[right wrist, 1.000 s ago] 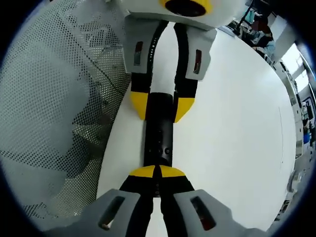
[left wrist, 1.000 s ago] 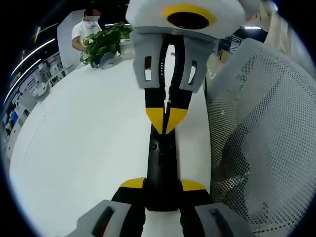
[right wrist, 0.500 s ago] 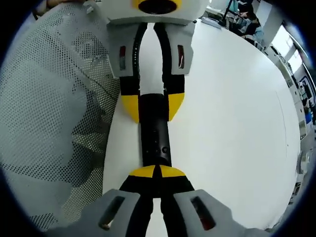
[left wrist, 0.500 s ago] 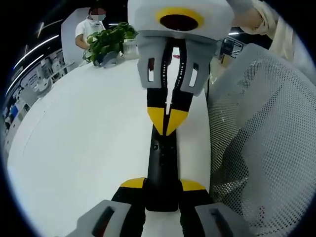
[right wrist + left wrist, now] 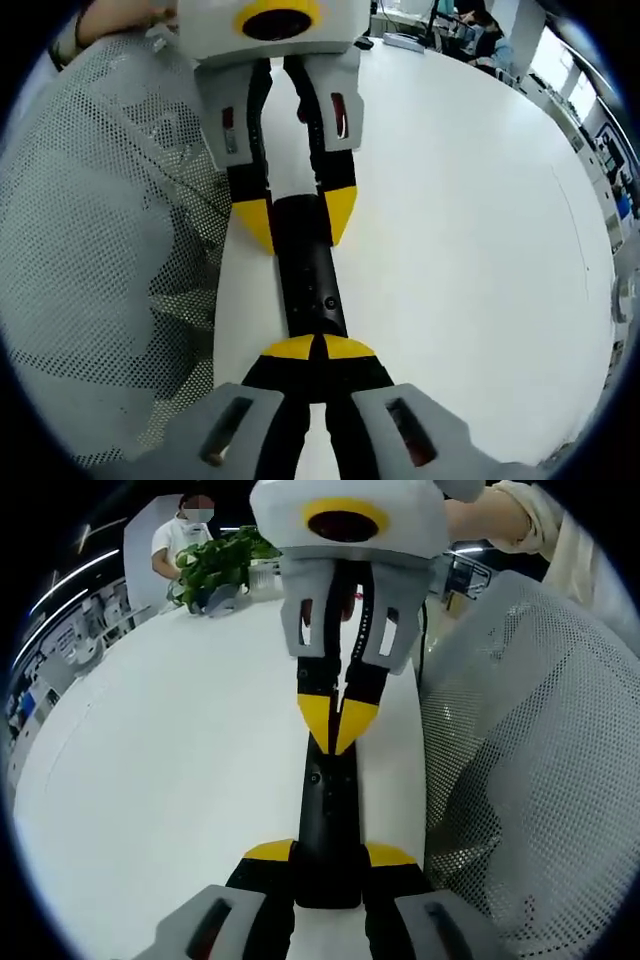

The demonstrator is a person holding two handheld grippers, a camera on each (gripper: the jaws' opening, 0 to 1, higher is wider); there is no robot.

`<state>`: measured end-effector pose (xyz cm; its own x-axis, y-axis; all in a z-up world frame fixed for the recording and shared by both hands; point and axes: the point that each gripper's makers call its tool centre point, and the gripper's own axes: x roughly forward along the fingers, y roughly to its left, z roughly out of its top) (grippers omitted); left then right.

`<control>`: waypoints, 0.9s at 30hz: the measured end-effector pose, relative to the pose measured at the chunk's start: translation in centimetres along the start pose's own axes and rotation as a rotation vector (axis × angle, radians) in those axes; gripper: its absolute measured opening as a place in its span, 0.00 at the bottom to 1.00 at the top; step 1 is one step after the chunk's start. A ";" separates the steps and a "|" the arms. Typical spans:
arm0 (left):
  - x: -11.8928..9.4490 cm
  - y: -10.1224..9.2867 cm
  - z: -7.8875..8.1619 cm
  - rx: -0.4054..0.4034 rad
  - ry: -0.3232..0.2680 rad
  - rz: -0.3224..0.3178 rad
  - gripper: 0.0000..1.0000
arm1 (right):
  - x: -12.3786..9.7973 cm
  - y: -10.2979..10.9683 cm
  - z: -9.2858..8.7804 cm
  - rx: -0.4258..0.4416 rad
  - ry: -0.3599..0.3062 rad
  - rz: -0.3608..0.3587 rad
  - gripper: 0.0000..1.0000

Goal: Press the specified remote control buttons in sequence, fully releasing each button before pressing the next.

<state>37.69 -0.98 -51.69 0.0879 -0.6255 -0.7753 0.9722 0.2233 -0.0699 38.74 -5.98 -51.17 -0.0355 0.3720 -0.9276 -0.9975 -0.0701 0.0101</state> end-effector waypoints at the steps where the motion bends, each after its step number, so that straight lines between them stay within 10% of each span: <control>1: 0.0 0.0 0.0 0.000 0.000 0.000 0.25 | -0.1 0.0 0.0 -0.005 -0.008 0.003 0.00; 12: 0.0 0.0 0.0 -0.003 -0.003 0.000 0.25 | -0.2 -0.2 1.2 0.011 -0.058 0.013 0.00; 27: 0.0 0.0 0.0 -0.001 -0.003 -0.002 0.25 | 0.4 0.0 1.2 -0.187 0.064 -0.002 0.00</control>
<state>37.68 -0.97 -51.67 0.0863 -0.6286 -0.7729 0.9722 0.2228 -0.0726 38.62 -4.75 -51.15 -0.0242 0.3135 -0.9493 -0.9685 -0.2429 -0.0555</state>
